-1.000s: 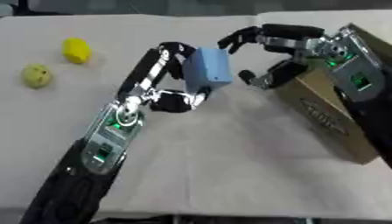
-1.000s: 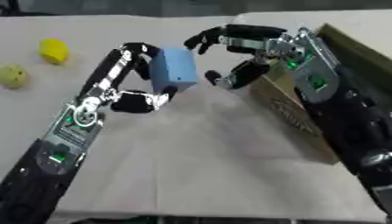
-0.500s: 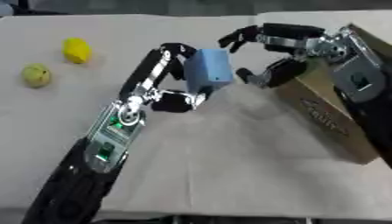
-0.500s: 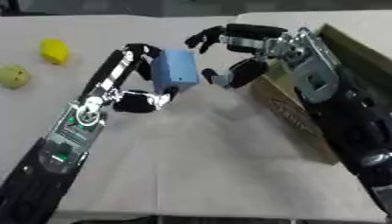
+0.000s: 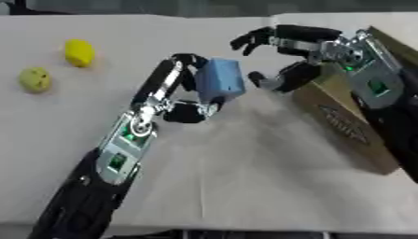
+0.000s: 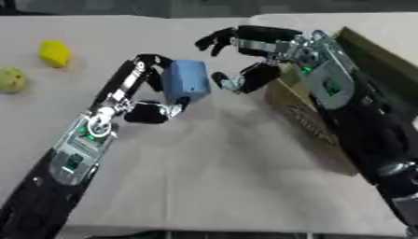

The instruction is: Pick up the objects with one hand, pass them to the other hand, and then place them into the box on the other side of the table.

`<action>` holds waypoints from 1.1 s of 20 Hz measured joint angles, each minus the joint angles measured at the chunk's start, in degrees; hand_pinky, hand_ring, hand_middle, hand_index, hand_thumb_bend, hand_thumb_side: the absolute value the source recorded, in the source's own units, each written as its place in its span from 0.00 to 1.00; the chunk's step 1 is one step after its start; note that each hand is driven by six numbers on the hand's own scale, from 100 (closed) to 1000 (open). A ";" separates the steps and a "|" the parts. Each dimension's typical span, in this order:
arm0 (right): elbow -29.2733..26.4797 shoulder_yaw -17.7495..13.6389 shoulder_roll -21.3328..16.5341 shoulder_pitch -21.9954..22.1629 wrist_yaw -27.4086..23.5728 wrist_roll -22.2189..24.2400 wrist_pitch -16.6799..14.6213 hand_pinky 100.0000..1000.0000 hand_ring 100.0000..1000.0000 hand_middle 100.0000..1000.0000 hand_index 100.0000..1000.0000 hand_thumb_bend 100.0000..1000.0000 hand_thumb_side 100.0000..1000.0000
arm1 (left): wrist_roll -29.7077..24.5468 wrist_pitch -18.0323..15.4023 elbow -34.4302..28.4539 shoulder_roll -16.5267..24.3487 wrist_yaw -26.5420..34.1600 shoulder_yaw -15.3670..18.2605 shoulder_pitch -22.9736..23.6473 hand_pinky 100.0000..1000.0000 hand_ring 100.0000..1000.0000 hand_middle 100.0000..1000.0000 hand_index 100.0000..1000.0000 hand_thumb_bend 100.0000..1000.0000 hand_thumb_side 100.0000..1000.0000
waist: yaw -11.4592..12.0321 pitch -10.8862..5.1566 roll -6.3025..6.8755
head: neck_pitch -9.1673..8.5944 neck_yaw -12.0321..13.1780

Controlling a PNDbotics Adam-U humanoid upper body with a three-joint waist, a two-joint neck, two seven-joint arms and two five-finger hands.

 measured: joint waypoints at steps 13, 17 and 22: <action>-0.92 0.41 0.01 -0.04 -2.67 1.99 1.36 1.00 0.83 0.89 0.99 0.00 0.29 | 0.00 -0.13 1.01 -0.51 -0.77 0.02 -0.97 0.48 0.42 0.34 0.43 0.00 0.00 | -0.11 0.00 -0.15 | 0.00 0.05; -0.91 0.46 0.01 -0.05 -3.09 3.21 1.12 1.00 0.83 0.89 0.99 0.00 0.28 | -0.05 -0.17 1.90 -1.52 -1.43 0.15 -2.05 0.48 0.42 0.34 0.43 0.00 0.00 | -0.01 0.00 -0.38 | 0.00 0.09; -0.45 0.44 0.01 -0.29 -3.55 4.22 0.80 1.00 0.84 0.90 0.99 0.00 0.28 | 0.07 -0.31 3.00 -2.51 -2.06 0.69 -3.05 0.49 0.42 0.34 0.43 0.00 0.00 | 0.07 0.00 -0.48 | 0.00 0.30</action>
